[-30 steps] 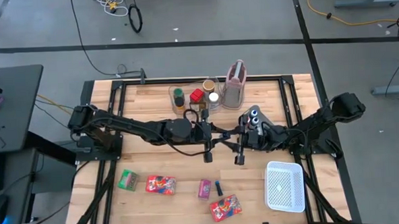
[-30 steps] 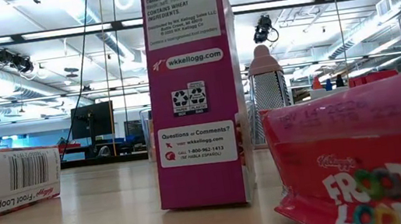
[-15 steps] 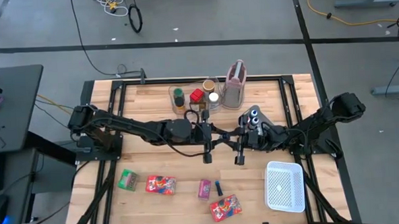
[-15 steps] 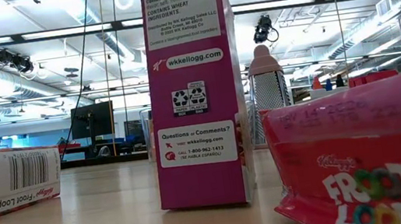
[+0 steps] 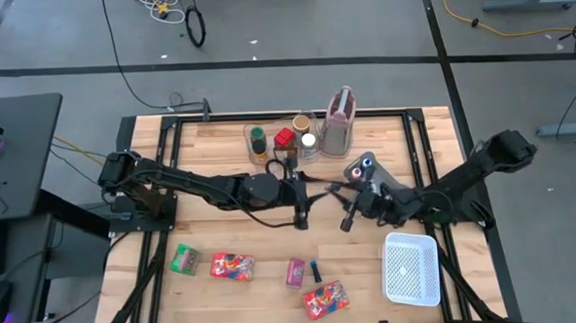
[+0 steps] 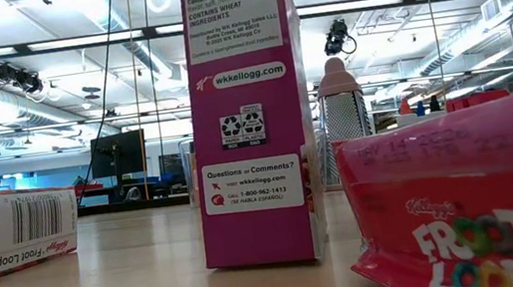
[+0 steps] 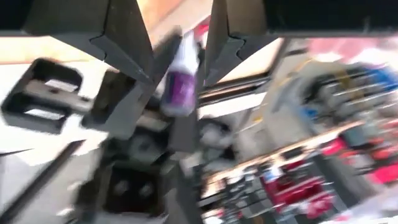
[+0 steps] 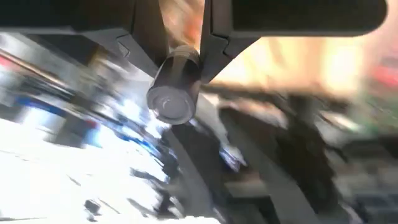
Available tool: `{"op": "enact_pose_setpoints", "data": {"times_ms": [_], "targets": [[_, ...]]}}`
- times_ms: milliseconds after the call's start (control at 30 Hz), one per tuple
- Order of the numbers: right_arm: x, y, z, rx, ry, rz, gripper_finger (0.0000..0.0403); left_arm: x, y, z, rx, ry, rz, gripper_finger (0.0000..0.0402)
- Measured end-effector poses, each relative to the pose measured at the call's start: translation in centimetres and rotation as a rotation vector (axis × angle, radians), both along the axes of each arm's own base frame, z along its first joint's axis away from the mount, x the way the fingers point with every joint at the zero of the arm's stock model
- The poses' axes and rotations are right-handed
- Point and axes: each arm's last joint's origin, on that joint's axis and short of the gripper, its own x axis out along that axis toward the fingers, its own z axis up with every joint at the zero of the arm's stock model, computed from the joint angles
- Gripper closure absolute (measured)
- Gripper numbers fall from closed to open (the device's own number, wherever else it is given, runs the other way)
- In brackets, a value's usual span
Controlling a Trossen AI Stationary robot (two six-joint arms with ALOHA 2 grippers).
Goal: Pick & Place Kitchen Items
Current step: Put the small purple food coloring bottle into the gray bin
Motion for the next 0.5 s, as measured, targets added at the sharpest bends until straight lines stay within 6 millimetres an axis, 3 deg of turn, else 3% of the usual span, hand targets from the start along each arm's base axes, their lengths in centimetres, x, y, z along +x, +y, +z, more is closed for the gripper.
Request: {"op": "enact_pose_setpoints", "data": {"times_ms": [200,367,500], "targets": [[-3.4,-0.6,0.0,-0.024,0.2,-0.451,0.0324,-0.2,0.7,-0.2,0.044,0.017,0.226,0.0242],[-5.4,-1.2,-0.6,0.113,0.24,-0.341,0.0323,-0.3,0.7,-0.6,-0.004,0.038,0.237,0.0242],[-6.9,-1.9,-2.1,0.278,0.398,-0.214,0.0323,-0.4,0.6,-0.7,-0.031,0.045,0.242,0.0244]]}}
